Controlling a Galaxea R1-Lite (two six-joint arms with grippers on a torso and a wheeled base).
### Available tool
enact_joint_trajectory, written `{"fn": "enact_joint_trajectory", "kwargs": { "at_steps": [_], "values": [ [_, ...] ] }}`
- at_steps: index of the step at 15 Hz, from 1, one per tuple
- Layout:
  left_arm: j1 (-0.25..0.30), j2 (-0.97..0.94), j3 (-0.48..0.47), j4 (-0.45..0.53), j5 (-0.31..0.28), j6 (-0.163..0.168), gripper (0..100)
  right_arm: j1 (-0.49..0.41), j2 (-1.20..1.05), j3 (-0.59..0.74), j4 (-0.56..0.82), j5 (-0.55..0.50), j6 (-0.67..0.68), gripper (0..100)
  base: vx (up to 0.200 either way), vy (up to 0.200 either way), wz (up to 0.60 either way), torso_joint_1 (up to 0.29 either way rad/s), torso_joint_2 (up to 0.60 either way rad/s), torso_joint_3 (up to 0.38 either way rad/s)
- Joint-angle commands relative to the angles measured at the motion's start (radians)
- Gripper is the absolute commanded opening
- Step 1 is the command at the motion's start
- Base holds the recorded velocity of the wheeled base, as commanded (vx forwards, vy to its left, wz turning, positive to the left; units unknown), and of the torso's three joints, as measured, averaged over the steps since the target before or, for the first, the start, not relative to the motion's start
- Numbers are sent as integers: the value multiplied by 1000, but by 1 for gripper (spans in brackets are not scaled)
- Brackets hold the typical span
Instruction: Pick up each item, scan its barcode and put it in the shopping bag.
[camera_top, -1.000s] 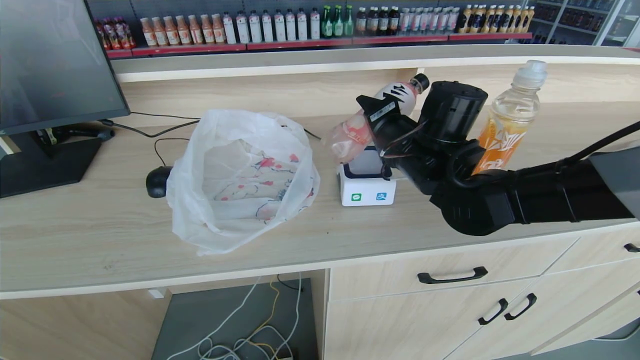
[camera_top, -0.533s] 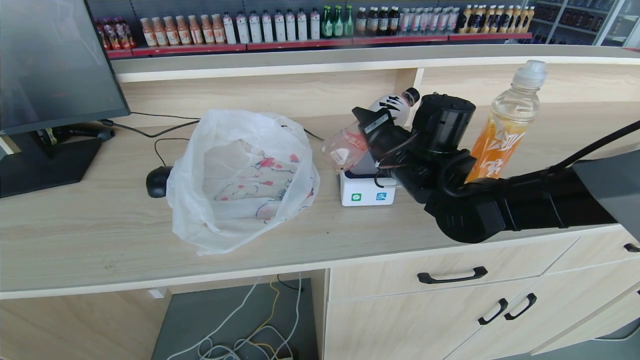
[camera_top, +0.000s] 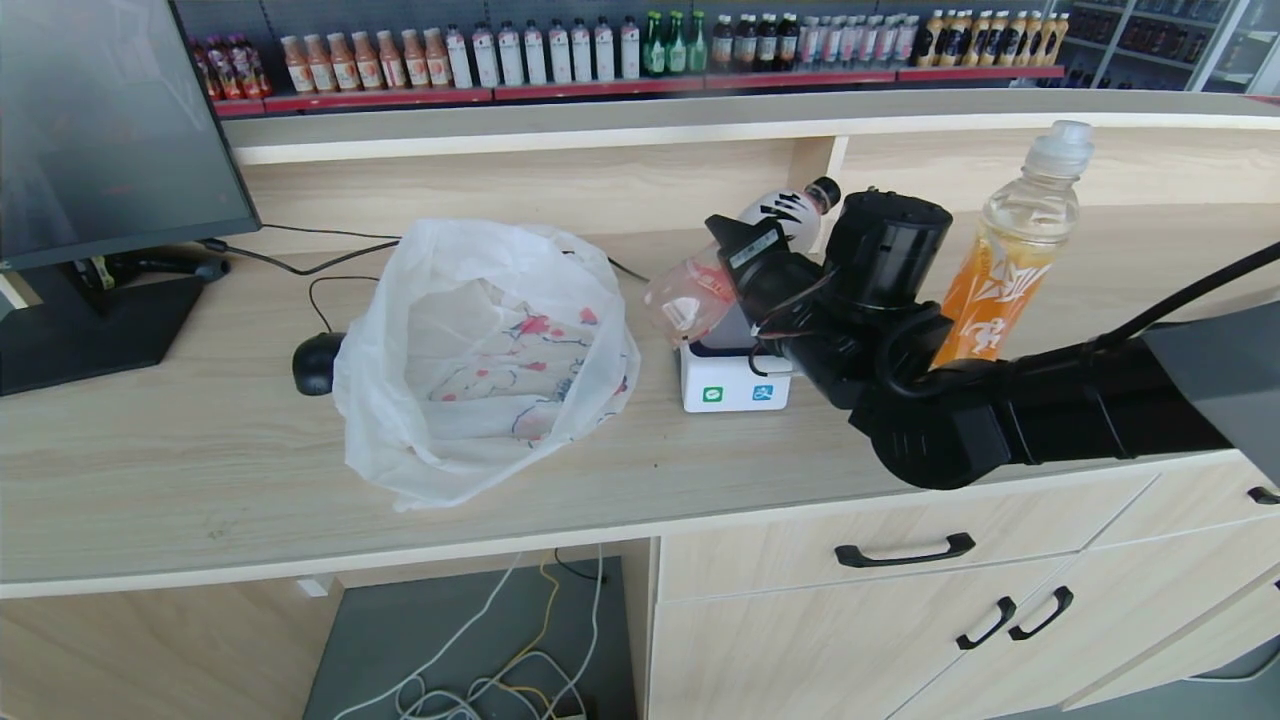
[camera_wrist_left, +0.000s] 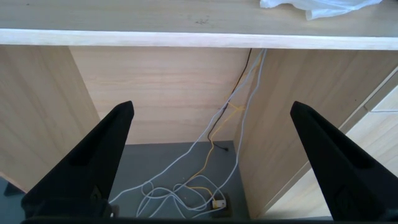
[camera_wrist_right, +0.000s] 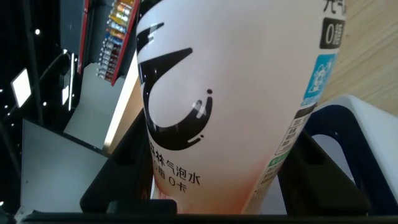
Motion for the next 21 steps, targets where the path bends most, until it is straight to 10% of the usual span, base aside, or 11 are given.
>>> {"fn": "enact_joint_trajectory", "kwargs": {
  "at_steps": [1,21],
  "values": [
    [1,0,0,1,0,-1,100,0,-1,2,1,0,-2,0,0,0,0,0,0,0],
    [1,0,0,-1,0,0,100,23,-39,-24,-65,17,-112,0,0,0,0,0,0,0]
  ]
}}
